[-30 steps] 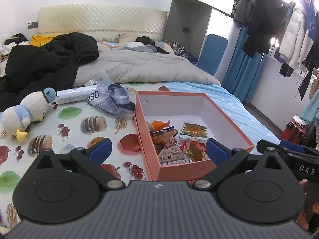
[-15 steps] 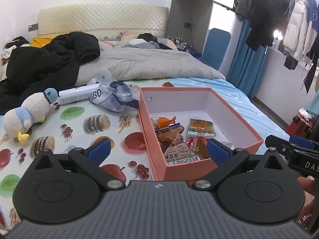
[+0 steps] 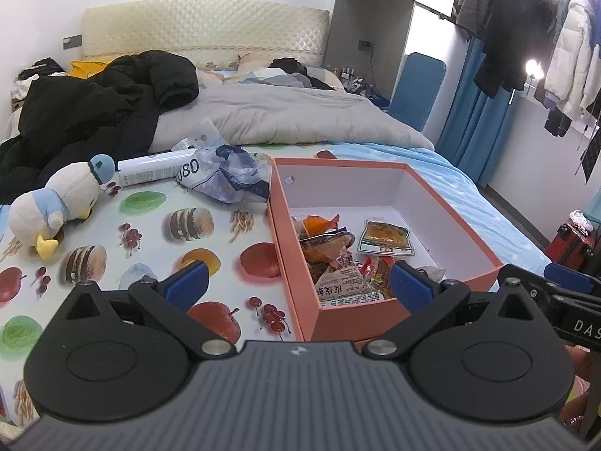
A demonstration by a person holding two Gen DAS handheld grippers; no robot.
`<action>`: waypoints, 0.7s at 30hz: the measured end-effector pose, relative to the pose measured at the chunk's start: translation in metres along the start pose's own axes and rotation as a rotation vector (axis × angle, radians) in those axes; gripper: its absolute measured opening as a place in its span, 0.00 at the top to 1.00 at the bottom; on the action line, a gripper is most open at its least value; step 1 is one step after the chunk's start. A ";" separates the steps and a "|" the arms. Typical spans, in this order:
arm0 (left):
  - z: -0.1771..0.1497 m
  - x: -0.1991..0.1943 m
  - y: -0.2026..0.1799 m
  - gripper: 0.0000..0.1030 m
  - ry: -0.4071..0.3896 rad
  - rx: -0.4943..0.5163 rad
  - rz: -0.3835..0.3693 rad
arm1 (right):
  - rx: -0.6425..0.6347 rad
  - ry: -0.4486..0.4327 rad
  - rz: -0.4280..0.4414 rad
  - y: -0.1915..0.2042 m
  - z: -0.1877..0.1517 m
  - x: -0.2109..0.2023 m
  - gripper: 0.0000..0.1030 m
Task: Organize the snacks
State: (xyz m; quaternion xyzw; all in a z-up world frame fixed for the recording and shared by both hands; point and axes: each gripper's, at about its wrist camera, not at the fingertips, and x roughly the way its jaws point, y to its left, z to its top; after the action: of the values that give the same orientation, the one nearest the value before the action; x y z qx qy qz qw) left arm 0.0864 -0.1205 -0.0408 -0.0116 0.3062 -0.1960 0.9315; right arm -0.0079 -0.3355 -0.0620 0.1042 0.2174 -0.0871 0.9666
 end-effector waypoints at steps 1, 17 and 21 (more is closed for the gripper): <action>0.000 0.000 0.000 0.00 0.000 0.004 0.000 | 0.001 0.001 0.000 0.000 0.000 0.001 0.11; 0.000 -0.001 0.004 0.00 0.001 0.013 0.002 | 0.024 0.025 -0.005 0.000 -0.001 0.008 0.11; 0.001 -0.001 0.005 0.00 -0.003 0.013 0.002 | 0.028 0.029 -0.006 -0.001 -0.001 0.008 0.11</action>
State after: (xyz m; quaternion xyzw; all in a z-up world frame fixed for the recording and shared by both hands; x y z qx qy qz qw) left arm 0.0880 -0.1156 -0.0399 -0.0056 0.3034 -0.1969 0.9323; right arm -0.0013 -0.3369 -0.0666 0.1184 0.2306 -0.0916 0.9615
